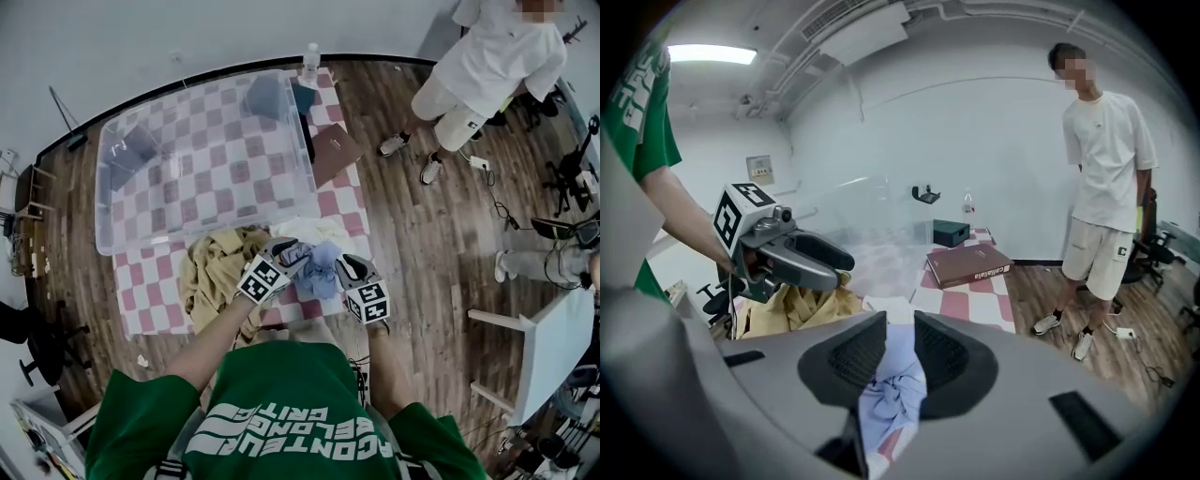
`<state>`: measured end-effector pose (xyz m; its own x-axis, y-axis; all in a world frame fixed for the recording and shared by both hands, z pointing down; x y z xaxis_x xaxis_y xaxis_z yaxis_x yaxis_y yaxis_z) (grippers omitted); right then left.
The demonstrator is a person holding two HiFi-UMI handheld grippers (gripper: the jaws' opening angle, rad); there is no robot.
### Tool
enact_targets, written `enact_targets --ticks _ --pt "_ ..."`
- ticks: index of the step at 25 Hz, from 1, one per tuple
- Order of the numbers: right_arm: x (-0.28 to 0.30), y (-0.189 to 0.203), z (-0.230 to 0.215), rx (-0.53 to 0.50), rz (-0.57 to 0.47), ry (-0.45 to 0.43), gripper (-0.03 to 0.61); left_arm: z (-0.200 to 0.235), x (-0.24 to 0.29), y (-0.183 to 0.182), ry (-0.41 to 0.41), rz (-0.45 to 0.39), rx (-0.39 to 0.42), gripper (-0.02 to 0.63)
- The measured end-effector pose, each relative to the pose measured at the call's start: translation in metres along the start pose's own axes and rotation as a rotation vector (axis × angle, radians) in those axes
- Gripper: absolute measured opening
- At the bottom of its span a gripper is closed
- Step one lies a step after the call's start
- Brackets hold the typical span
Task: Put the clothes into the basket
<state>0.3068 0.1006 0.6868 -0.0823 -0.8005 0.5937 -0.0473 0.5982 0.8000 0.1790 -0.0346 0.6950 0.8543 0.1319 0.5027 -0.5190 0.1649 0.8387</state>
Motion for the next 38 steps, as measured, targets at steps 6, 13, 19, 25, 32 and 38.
enact_targets --ticks 6,13,19,25,32,38 --pt "0.020 0.017 -0.009 0.010 0.067 -0.019 0.167 0.006 0.026 0.018 0.009 0.122 -0.007 0.259" --pt "0.045 0.037 -0.019 0.001 0.160 -0.032 0.251 0.022 0.050 0.046 0.010 0.242 -0.012 0.336" --pt "0.062 0.048 -0.030 0.001 0.211 -0.038 0.307 0.023 0.063 0.063 0.048 0.339 -0.011 0.396" --pt "0.078 0.059 -0.035 0.024 0.268 -0.071 0.319 0.023 0.077 0.077 0.076 0.428 -0.021 0.419" --pt "0.095 0.075 -0.032 0.080 0.310 -0.095 0.318 0.026 0.094 0.095 0.081 0.514 -0.054 0.417" --pt "0.105 0.081 -0.034 0.119 0.335 -0.102 0.318 0.026 0.102 0.104 0.060 0.544 -0.060 0.416"
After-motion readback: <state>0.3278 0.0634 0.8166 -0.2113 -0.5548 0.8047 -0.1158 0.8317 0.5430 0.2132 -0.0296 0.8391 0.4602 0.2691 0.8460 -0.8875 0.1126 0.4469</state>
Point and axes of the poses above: the fingertips, and each gripper's own axes: x forward along the fingers, z to its left, y out of its underside, the point moved 7 cm from there along -x, backward along the fingers, and after that the axes turned 3 degrees about -x, right-handed, at the moved point
